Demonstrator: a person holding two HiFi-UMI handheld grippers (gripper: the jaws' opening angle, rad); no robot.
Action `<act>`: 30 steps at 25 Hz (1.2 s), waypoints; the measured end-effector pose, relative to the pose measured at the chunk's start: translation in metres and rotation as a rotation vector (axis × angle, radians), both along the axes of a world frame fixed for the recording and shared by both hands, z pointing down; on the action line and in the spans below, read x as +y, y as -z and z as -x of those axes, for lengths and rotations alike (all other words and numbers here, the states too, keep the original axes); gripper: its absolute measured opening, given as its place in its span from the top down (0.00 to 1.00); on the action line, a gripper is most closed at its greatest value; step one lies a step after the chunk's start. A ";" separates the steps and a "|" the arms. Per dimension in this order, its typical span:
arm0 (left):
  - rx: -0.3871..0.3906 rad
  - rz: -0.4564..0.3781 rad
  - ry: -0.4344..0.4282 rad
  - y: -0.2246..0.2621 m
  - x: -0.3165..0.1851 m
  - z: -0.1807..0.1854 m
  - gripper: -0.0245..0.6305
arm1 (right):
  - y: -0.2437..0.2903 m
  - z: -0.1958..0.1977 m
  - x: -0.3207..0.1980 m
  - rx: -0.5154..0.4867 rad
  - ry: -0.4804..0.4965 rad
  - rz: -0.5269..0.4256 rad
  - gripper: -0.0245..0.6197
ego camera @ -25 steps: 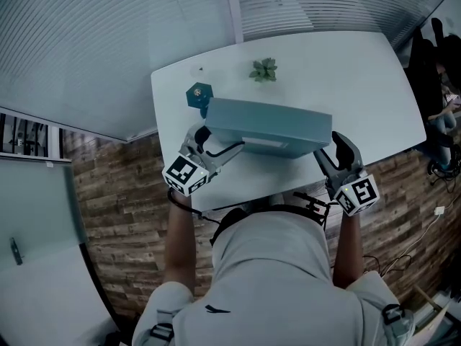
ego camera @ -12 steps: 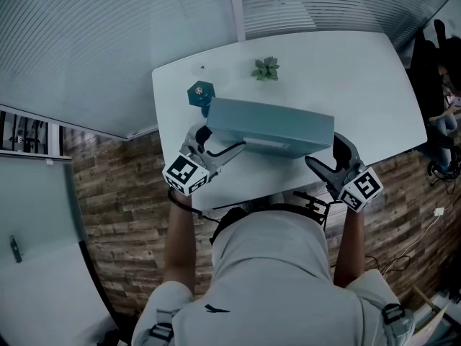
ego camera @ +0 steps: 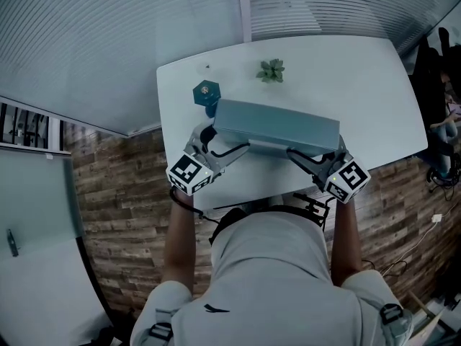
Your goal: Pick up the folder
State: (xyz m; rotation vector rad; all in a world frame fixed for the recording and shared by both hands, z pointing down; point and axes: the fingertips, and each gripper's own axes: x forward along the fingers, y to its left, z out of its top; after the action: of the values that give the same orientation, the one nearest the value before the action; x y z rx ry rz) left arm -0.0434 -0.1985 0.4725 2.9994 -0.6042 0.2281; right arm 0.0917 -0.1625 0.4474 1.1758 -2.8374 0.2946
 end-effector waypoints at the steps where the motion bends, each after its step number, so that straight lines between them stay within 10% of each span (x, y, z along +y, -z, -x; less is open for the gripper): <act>1: 0.001 0.000 0.002 0.000 0.000 0.000 0.37 | 0.000 0.002 -0.003 0.003 -0.011 -0.005 0.31; 15: 0.042 0.036 -0.004 -0.003 -0.003 0.001 0.38 | -0.032 0.020 -0.014 0.170 0.119 0.000 0.27; 30: 0.242 0.295 -0.082 -0.009 0.014 0.006 0.38 | -0.023 0.013 -0.008 0.034 0.227 0.089 0.31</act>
State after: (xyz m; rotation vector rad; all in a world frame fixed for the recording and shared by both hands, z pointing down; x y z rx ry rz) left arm -0.0499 -0.1843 0.4819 2.7114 -0.3852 -0.0398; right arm 0.0786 -0.1708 0.4706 0.8254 -2.8589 0.3787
